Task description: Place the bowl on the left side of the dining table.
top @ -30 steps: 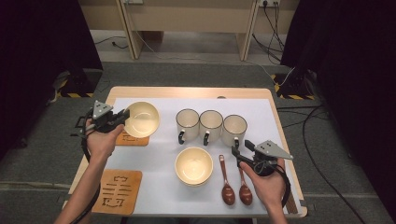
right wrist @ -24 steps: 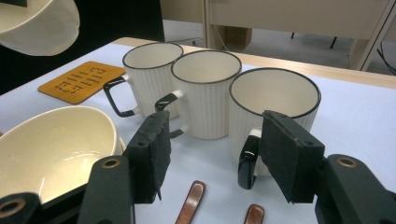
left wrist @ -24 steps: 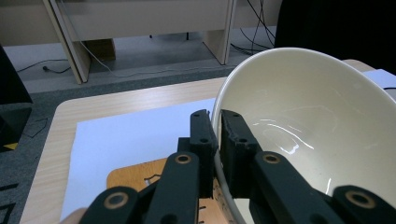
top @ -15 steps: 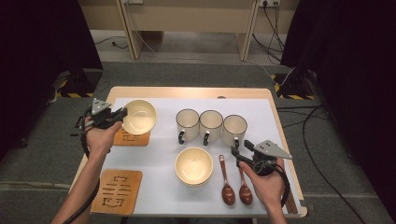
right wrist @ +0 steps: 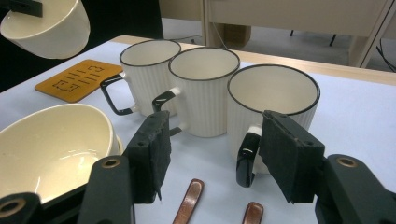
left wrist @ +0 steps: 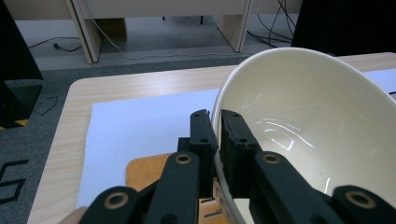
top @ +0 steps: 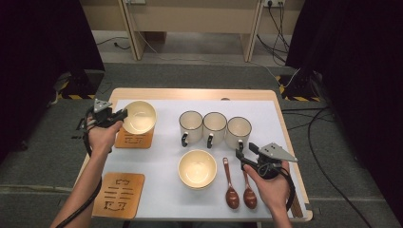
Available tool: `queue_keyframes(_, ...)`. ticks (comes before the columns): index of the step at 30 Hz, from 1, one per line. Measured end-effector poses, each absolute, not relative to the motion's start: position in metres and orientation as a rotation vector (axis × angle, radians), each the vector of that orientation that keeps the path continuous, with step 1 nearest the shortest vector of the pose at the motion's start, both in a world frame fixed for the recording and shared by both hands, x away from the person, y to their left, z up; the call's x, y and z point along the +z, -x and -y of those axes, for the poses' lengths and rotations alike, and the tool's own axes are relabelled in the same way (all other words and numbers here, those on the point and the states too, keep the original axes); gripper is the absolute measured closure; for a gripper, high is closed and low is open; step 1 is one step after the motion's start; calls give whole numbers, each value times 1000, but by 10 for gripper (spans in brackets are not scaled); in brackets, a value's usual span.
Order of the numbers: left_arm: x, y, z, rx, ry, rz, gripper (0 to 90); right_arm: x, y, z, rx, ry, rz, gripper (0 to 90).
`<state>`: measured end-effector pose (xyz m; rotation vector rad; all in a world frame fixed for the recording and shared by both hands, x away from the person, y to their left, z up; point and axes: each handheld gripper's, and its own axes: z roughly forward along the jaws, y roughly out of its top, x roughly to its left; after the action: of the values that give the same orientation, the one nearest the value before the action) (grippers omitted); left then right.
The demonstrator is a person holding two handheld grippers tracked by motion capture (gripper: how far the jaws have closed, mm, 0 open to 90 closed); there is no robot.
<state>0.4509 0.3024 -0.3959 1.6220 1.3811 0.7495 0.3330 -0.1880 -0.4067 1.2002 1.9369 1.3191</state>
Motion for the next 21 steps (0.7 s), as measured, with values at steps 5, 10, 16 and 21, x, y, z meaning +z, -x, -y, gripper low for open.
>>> queue_keyframes(5, -404, -456, -307, 737, -1626, -1416, 828, -407, -333, 188, 1323, -1203, -1935, 435)
queue_keyframes(10, -415, -463, -314, 720, -1630, -1464, 828, -408, -333, 187, 1322, -1204, -1941, 435)
queue_keyframes(16, -429, -468, -321, 696, -1632, -1515, 828, -408, -333, 188, 1316, -1209, -1940, 435)
queue_keyframes(21, -441, -472, -327, 664, -1622, -1562, 828, -408, -334, 188, 1319, -1207, -1937, 435)
